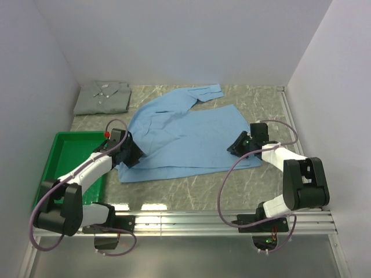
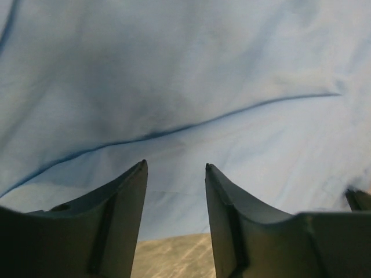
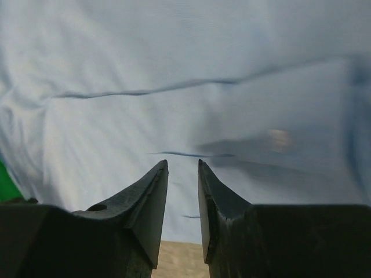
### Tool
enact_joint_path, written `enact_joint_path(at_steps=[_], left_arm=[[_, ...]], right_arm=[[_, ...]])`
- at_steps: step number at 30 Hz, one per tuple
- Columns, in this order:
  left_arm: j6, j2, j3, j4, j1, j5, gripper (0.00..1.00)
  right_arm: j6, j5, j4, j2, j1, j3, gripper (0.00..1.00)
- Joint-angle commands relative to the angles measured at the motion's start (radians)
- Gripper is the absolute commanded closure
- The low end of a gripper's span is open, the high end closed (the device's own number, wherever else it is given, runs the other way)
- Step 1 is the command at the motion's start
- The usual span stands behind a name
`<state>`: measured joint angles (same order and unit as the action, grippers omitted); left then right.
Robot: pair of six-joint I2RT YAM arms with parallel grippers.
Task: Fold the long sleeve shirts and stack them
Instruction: Fold the shirt
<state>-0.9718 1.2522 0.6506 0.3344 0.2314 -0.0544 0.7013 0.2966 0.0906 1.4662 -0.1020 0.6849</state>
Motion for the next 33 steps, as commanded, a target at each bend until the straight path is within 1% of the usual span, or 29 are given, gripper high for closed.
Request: enact_joint_path(at_steps=[1,4,5,7,9,10,12,13,15,16,17,18,19,20,23,24,26,27,29,30,33], left_arm=[[-0.042,0.026,-0.048,-0.037,0.003,0.053,0.51],[-0.064,0.041,-0.075,-0.026,0.0,0.09,0.52],[-0.068,0.042,-0.084,-0.021,-0.003,0.094,0.52],[-0.071,0.03,-0.101,-0.012,-0.012,0.111,0.5],[-0.068,0.001,-0.106,0.006,-0.02,0.131,0.47],[-0.067,-0.008,-0.103,0.02,-0.021,0.139,0.46],[-0.054,-0.037,-0.082,0.054,-0.023,0.16,0.42],[-0.048,-0.045,-0.071,0.067,-0.023,0.165,0.4],[-0.018,-0.071,-0.033,0.087,-0.021,0.169,0.33],[0.013,-0.079,-0.017,0.092,-0.021,0.154,0.31],[0.025,-0.083,0.022,0.104,-0.02,0.154,0.25],[0.039,-0.082,0.044,0.121,-0.012,0.154,0.22],[0.056,-0.079,0.066,0.127,-0.006,0.153,0.19],[0.088,-0.071,0.11,0.127,0.009,0.148,0.14],[0.131,-0.007,0.174,0.13,0.031,0.123,0.06],[0.142,0.044,0.219,0.132,0.055,0.128,0.02],[0.165,0.104,0.285,0.155,0.083,0.163,0.02],[0.169,0.163,0.302,0.161,0.106,0.174,0.02],[0.179,0.217,0.342,0.179,0.126,0.183,0.03],[0.179,0.26,0.346,0.178,0.141,0.183,0.03],[0.179,0.314,0.343,0.167,0.163,0.18,0.05]], right_arm=[[0.001,-0.043,0.067,-0.034,0.06,-0.025,0.66],[-0.002,-0.08,0.107,-0.033,0.097,-0.047,0.66],[-0.006,-0.089,0.119,-0.038,0.135,-0.05,0.66],[-0.019,-0.141,0.152,-0.052,0.177,-0.051,0.65],[-0.032,-0.158,0.175,-0.06,0.211,-0.054,0.64],[-0.039,-0.165,0.184,-0.063,0.25,-0.053,0.64],[-0.06,-0.186,0.211,-0.076,0.266,-0.039,0.64],[-0.074,-0.223,0.219,-0.089,0.262,-0.03,0.64],[-0.101,-0.25,0.227,-0.145,0.227,-0.012,0.62],[-0.112,-0.27,0.233,-0.162,0.159,0.016,0.61],[-0.134,-0.324,0.241,-0.176,0.121,0.036,0.59],[-0.146,-0.347,0.26,-0.185,0.076,0.06,0.58],[-0.161,-0.359,0.268,-0.181,0.03,0.086,0.57],[-0.19,-0.378,0.273,-0.172,-0.037,0.14,0.54],[-0.227,-0.386,0.29,-0.095,-0.128,0.24,0.48],[-0.244,-0.386,0.296,-0.048,-0.181,0.263,0.46],[-0.267,-0.384,0.31,0.006,-0.227,0.332,0.43],[-0.273,-0.383,0.331,0.064,-0.263,0.355,0.43],[-0.298,-0.363,0.36,0.129,-0.294,0.421,0.43],[-0.304,-0.355,0.395,0.185,-0.324,0.442,0.43],[-0.307,-0.359,0.434,0.249,-0.353,0.472,0.43]])
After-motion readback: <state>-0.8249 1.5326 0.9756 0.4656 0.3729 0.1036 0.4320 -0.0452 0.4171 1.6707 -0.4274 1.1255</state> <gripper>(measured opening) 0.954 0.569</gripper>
